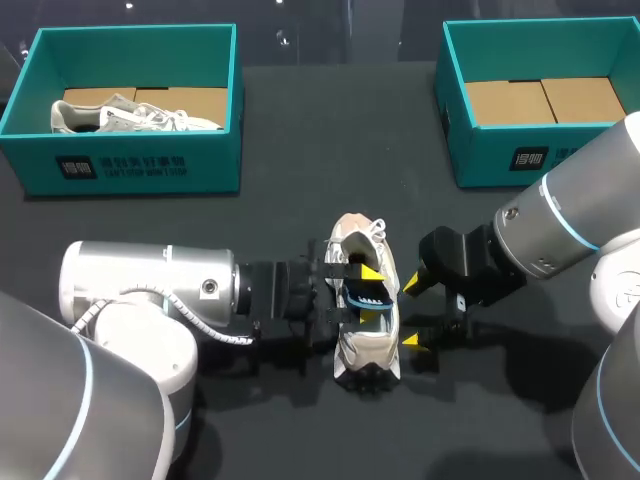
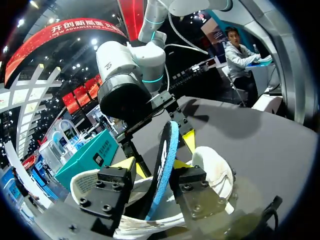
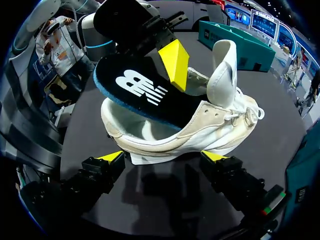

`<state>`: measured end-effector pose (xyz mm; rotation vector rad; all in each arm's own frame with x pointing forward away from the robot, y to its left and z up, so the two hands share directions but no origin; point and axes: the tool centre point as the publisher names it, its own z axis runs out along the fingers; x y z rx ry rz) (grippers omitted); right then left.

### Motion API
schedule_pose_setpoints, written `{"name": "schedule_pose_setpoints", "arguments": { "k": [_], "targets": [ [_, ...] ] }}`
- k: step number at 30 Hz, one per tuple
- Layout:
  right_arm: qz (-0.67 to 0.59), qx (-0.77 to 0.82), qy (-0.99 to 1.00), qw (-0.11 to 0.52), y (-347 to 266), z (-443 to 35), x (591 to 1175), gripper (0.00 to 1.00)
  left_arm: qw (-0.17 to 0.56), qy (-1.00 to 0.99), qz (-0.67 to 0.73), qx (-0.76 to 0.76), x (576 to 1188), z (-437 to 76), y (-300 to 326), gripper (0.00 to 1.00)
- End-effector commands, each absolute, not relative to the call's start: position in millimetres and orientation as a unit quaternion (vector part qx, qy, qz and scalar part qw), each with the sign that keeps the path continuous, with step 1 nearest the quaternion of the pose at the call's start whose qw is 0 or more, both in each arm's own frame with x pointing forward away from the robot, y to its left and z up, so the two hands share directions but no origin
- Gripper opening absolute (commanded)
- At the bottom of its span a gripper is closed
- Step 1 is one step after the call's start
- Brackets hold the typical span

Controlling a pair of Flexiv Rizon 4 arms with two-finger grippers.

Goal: Take the shoe out of the shoebox, open the shoe tongue, remove and reinsert the insole, then place the shoe into the shoebox

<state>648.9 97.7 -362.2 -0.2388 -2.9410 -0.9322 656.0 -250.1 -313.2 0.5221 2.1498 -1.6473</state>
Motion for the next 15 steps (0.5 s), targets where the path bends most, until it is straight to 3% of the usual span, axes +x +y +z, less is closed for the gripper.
{"name": "schedule_pose_setpoints", "arguments": {
  "k": [1,15],
  "targets": [
    [-0.300,-0.078,-0.950,0.022,98.0,-362.2,647.3,1.00,0.180,0.774,-0.576,0.190,650.0,-309.9,-244.2,0.00],
    [-0.300,-0.078,-0.950,0.022,98.0,-362.2,647.3,1.00,0.218,0.787,-0.536,0.213,680.3,-346.6,-259.9,0.00]
  ]
}}
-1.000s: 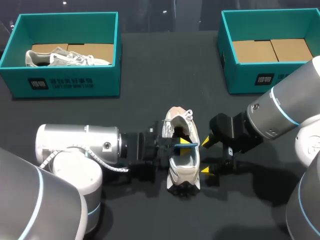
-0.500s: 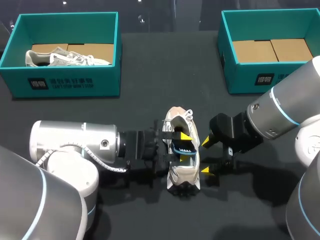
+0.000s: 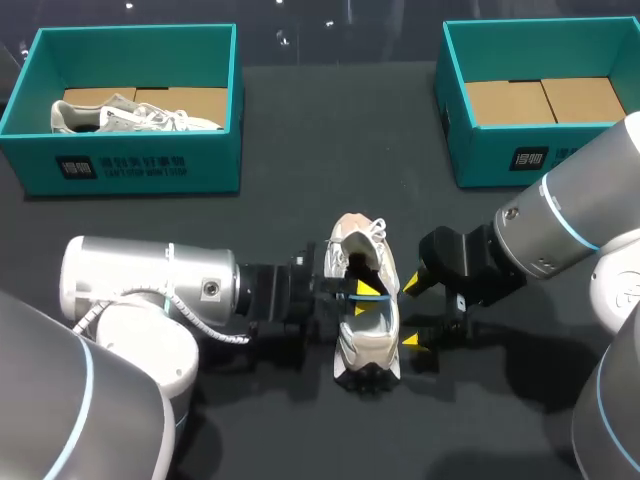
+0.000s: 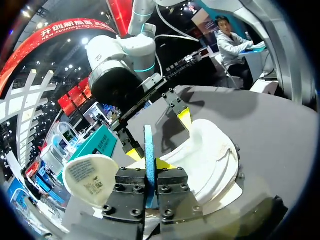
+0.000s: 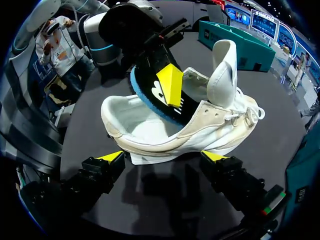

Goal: Take the shoe out of the shoebox, open the shoe tongue, remove and reinsert the insole, then place the shoe into the shoebox

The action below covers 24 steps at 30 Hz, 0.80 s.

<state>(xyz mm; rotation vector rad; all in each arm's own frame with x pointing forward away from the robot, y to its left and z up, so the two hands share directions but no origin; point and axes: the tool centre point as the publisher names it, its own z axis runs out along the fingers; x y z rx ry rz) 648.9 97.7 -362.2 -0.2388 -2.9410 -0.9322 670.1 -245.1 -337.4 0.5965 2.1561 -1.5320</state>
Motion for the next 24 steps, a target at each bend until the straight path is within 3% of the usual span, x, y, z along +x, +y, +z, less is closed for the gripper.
{"name": "schedule_pose_setpoints", "arguments": {
  "k": [1,6,7,8,10,14,21,22,23,24],
  "targets": [
    [-0.300,-0.078,-0.950,0.022,98.0,-362.2,647.3,1.00,0.224,0.789,-0.530,0.215,683.0,-348.5,-258.4,0.00],
    [-0.300,-0.078,-0.950,0.022,98.0,-362.2,647.3,1.00,0.215,0.792,-0.535,0.203,682.1,-343.5,-252.8,0.00],
    [-0.300,-0.078,-0.950,0.022,98.0,-362.2,647.3,1.00,0.215,0.791,-0.535,0.203,680.5,-340.7,-252.0,0.06],
    [-0.300,-0.078,-0.950,0.022,98.0,-362.2,647.3,1.00,0.214,0.791,-0.537,0.203,678.5,-337.2,-251.0,0.23],
    [-0.300,-0.078,-0.950,0.022,98.0,-362.2,647.3,1.00,0.210,0.789,-0.542,0.200,674.5,-330.1,-249.3,0.35],
    [-0.300,-0.078,-0.950,0.022,98.0,-362.2,647.3,1.00,0.199,0.789,-0.546,0.197,666.7,-318.4,-244.2,0.37],
    [-0.300,-0.078,-0.950,0.022,98.0,-362.2,647.3,1.00,0.176,0.800,-0.538,0.199,657.5,-317.5,-241.3,0.31],
    [-0.300,-0.078,-0.950,0.022,98.0,-362.2,647.3,1.00,0.177,0.801,-0.536,0.201,657.7,-320.0,-242.6,0.21],
    [-0.300,-0.078,-0.950,0.022,98.0,-362.2,647.3,1.00,0.174,0.802,-0.534,0.202,658.0,-322.7,-244.5,0.02],
    [-0.300,-0.078,-0.950,0.022,98.0,-362.2,647.3,1.00,0.171,0.803,-0.532,0.205,658.1,-325.7,-246.6,0.00]
  ]
}}
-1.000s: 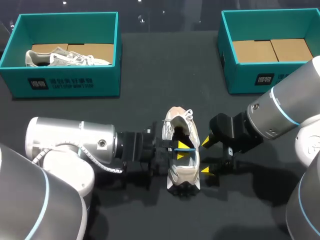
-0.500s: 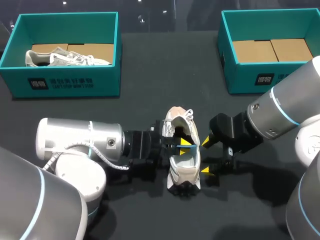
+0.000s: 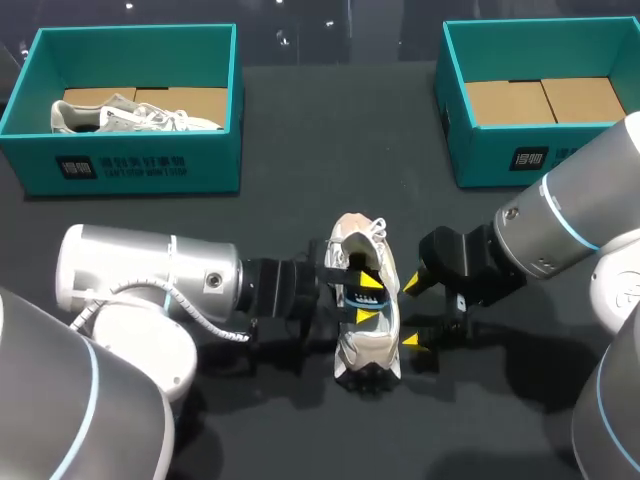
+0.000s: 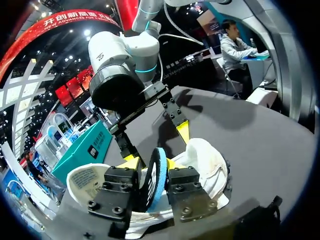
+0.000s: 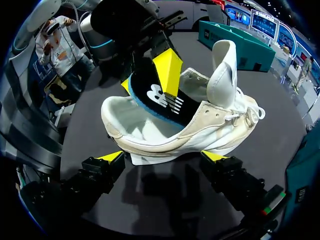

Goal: Take the shoe out of the shoebox, open the shoe tongue, remove and reinsert the insole, then place the shoe into the shoebox

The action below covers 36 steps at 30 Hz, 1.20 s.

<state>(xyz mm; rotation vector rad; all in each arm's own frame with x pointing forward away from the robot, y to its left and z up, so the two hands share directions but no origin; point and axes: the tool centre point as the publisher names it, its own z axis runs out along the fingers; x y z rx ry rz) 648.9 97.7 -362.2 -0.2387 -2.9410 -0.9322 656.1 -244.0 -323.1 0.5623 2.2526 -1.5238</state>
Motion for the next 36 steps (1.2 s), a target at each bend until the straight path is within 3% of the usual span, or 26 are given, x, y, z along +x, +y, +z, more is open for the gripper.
{"name": "schedule_pose_setpoints", "arguments": {
  "k": [1,10,18,21,23,36],
  "targets": [
    [-0.300,-0.078,-0.950,0.022,98.0,-362.2,647.3,1.00,0.170,0.803,-0.533,0.206,658.5,-328.3,-248.7,0.00],
    [-0.300,-0.078,-0.950,0.022,98.0,-362.2,647.3,1.00,0.195,0.804,-0.511,0.231,673.5,-351.6,-263.5,0.00],
    [-0.300,-0.078,-0.950,0.022,98.0,-362.2,647.3,1.00,0.142,0.810,-0.533,0.198,666.2,-341.3,-258.0,0.00],
    [-0.300,-0.078,-0.950,0.022,98.0,-362.2,647.3,1.00,0.133,0.814,-0.530,0.198,660.9,-334.6,-252.4,0.27],
    [-0.300,-0.078,-0.950,0.022,98.0,-362.2,647.3,1.00,0.124,0.815,-0.531,0.198,657.5,-329.3,-249.2,0.33],
    [-0.296,-0.081,-0.951,0.029,85.8,-356.5,651.2,1.00,0.093,0.826,-0.509,0.224,648.0,-311.4,-238.9,0.42]
  ]
}}
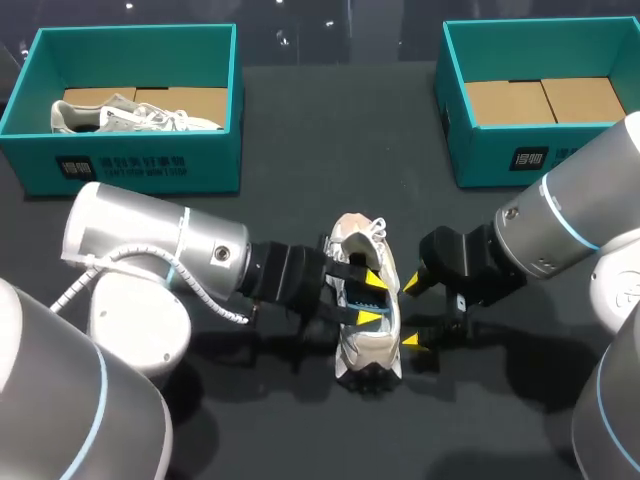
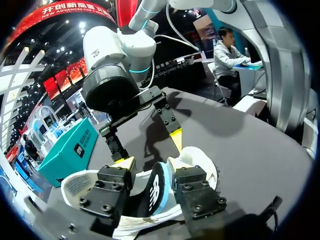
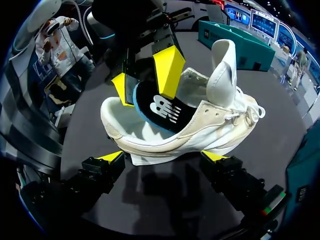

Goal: Take the shoe out of the shoebox, open the shoe tongue, remove and reinsert the insole, then place the shoe into the shoebox

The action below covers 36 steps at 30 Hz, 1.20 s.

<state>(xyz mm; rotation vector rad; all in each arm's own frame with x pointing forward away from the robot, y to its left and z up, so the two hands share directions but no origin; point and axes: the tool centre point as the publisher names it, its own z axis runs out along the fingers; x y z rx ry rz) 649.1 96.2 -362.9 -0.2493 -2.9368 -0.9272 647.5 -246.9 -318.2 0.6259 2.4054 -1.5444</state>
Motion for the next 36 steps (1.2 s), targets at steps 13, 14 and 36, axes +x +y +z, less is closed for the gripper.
{"name": "schedule_pose_setpoints", "arguments": {
  "k": [13,14,36],
  "targets": [
    [-0.272,-0.096,-0.957,0.017,5.8,-324.0,667.7,1.00,0.061,0.849,-0.462,0.248,644.2,-298.6,-192.6,0.48],
    [-0.276,-0.090,-0.957,0.018,4.9,-323.0,668.0,1.00,0.059,0.851,-0.458,0.251,644.1,-296.9,-189.1,0.49],
    [-0.274,-0.093,-0.957,0.018,6.2,-319.7,667.6,1.00,-0.010,0.856,-0.369,0.362,645.3,-254.3,-117.1,0.36]
  ]
}}
